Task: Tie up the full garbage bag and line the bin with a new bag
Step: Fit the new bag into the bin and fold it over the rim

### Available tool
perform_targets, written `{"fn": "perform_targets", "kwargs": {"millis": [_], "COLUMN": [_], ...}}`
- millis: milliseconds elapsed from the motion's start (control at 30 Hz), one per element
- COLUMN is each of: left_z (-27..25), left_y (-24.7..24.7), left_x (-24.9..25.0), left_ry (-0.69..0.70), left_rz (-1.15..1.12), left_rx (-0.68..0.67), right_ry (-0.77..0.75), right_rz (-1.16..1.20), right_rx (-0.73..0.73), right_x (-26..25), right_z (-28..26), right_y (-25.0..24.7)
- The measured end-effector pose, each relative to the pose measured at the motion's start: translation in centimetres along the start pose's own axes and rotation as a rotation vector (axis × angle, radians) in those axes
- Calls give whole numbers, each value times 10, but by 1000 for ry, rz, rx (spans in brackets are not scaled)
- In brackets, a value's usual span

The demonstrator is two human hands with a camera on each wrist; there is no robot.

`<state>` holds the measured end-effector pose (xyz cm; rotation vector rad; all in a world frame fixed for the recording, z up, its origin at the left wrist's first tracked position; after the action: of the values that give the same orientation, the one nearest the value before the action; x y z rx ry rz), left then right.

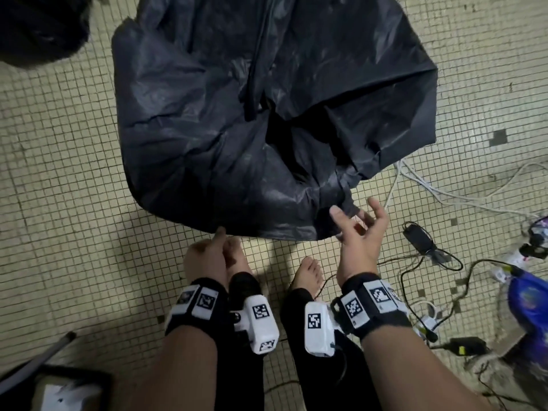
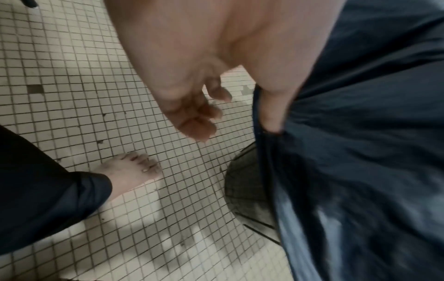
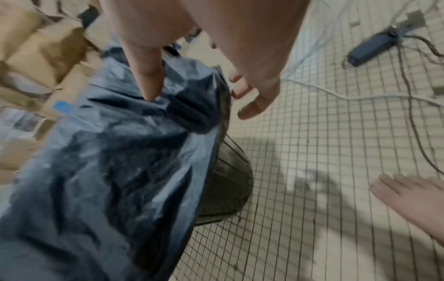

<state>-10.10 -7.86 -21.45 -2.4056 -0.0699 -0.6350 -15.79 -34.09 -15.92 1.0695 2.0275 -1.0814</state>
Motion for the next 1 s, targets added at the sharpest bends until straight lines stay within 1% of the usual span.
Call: {"fn": "perform_targets", "kwargs": {"millis": [33, 67, 100, 133, 167, 233, 267, 333, 433, 533, 567, 667, 700, 767, 833, 933, 967, 1000], "left_z": [-12, -25, -36, -44, -52, -61, -61, -56, -34, -8, -1, 11, 11, 12, 16, 35, 43, 51], "left_y": [0, 6, 14, 24, 31, 38, 39, 35, 25, 16, 13, 7, 5, 3, 4, 10, 14, 17], "left_x": [6, 13, 20, 25, 34, 47, 51, 57, 63, 76, 79, 79, 77, 69, 56, 38, 33, 31], "left_ry": [-22, -67, -90, -74, -37, 62, 105, 159, 161, 282, 310, 339, 365, 423, 432, 367, 351, 350], "left_rz": [-145, -300, -403, -435, -443, -443, -439, -414, -455, -358, -332, -308, -288, -260, -253, -189, -146, -96], "left_rx": [-33, -115, -183, -223, -233, -205, -188, -185, -221, -233, -221, -169, -152, -125, -91, 14, 30, 16], "right_ry": [-89, -179, -259, -327, -397, -509, -529, -497, -379, -299, -272, -206, -212, -290, -370, -337, -331, -340], "right_rz": [-75, -159, -228, -282, -322, -345, -346, -366, -384, -378, -360, -246, -196, -167, -262, -397, -448, -520], "right_rx": [-8, -10, -8, -7, -8, -10, -6, -4, -26, -55, -68, -75, -67, -50, -36, -4, -16, -36], "right_x": [-9, -18, -24, -27, -32, -36, -36, -29, -14, -6, -5, -3, -3, -3, 5, 25, 31, 36], "right_z": [0, 0, 2, 4, 6, 7, 9, 11, 11, 9, 8, 2, 0, -3, 0, 23, 30, 37], "right_y": [-1, -1, 0, 3, 6, 11, 13, 19, 32, 46, 48, 44, 39, 29, 20, 21, 27, 32]}}
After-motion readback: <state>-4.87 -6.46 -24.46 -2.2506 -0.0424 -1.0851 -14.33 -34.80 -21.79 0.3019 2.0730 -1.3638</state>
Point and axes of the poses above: each hand's wrist, its own z-axis towards the middle knuckle, its own y-axis out of the palm, x = y × z, the point moved 4 cm from there along z, towards the middle knuckle, and after that the axes turned 15 degrees about x, right-handed, at the moved point
